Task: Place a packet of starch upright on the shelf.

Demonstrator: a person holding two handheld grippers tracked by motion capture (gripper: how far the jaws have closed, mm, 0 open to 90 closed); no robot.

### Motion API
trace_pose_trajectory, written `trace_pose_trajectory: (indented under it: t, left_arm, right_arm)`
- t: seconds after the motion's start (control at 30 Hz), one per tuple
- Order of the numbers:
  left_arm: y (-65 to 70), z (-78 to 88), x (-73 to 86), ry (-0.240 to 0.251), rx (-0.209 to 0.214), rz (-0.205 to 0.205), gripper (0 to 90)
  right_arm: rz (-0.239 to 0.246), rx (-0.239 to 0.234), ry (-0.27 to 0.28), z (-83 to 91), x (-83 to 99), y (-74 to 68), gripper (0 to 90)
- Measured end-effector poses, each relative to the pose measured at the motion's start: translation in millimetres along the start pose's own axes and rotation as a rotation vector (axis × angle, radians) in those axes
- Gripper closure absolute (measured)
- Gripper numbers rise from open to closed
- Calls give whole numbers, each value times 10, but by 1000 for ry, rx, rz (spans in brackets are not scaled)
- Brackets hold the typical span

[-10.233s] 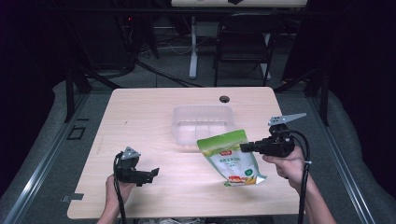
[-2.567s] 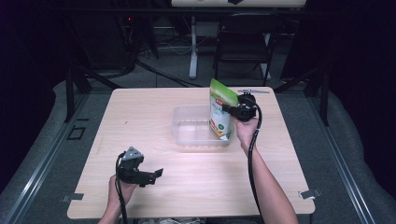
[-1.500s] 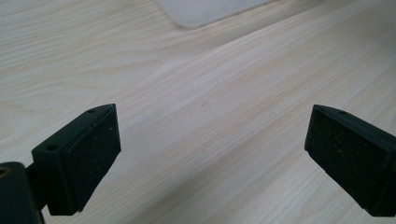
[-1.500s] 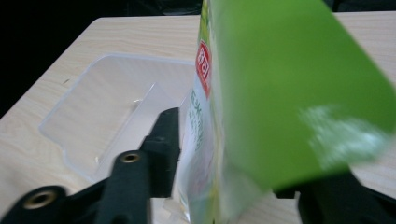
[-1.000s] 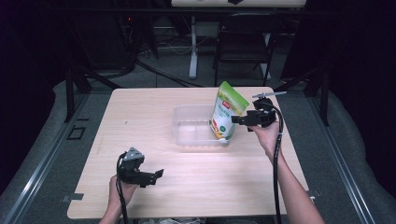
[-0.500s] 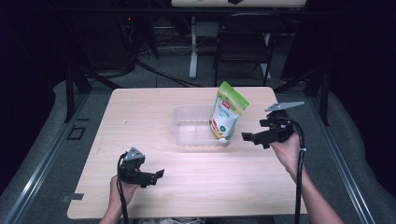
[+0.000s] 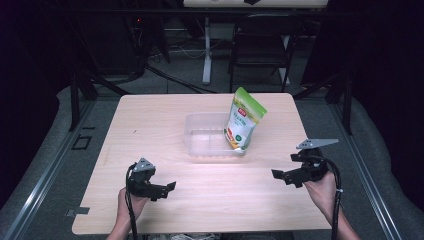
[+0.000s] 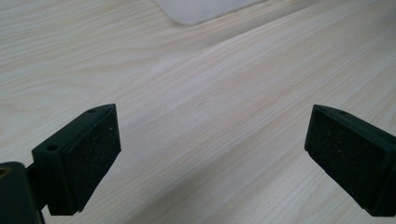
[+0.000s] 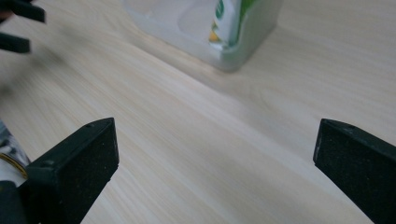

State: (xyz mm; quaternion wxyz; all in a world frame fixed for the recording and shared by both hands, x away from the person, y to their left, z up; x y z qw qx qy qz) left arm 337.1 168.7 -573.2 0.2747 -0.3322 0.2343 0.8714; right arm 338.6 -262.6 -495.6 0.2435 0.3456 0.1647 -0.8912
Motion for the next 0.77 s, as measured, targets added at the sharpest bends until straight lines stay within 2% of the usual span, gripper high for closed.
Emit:
trace_pose_trajectory:
  t: [0.1, 0.13, 0.2, 0.27, 0.3, 0.37, 0.43, 0.57, 0.63, 0.77]
  left_arm:
    - [-4, 0, -1, -3, 3, 0, 35]
    - [-4, 0, -1, -3, 3, 0, 35]
    - [-8, -10, 0, 11, -6, 19, 35]
    - [-7, -2, 2, 10, -3, 18, 35]
    - [-4, 8, 2, 17, -8, 22, 35]
    - [-3, 14, 5, 16, -7, 21, 35]
    - [-14, 10, 2, 14, -13, 19, 35]
    - [-13, 4, 0, 16, -16, 19, 35]
    - [-13, 16, -3, 18, -17, 16, 35]
    - [-24, 22, -4, 14, -14, 18, 35]
  right_arm:
    - [-29, 23, -15, -116, 274, 70, 0]
    - [-29, 23, -15, -116, 274, 70, 0]
    - [-36, 18, -61, -206, 417, 102, 0]
    - [-43, 16, -63, -231, 457, 106, 0]
    - [-57, -18, -78, -246, 550, 89, 0]
    - [-54, -23, -79, -254, 583, 85, 0]
    - [-41, -44, -106, -298, 692, 56, 0]
    - [-30, -61, -144, -366, 727, 36, 0]
    - [-36, -76, -138, -391, 714, 26, 0]
    - [-32, -74, -136, -382, 712, 48, 0]
Point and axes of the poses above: each handheld gripper's, and its own axes: z roughly backward along the jaws, x roughly out of its underside, y roughly to its right, the point moved 5 cm from there along -z, roughly forward along the jaws, and after that the axes turned 5 degrees about x, right-handed, at the moved point
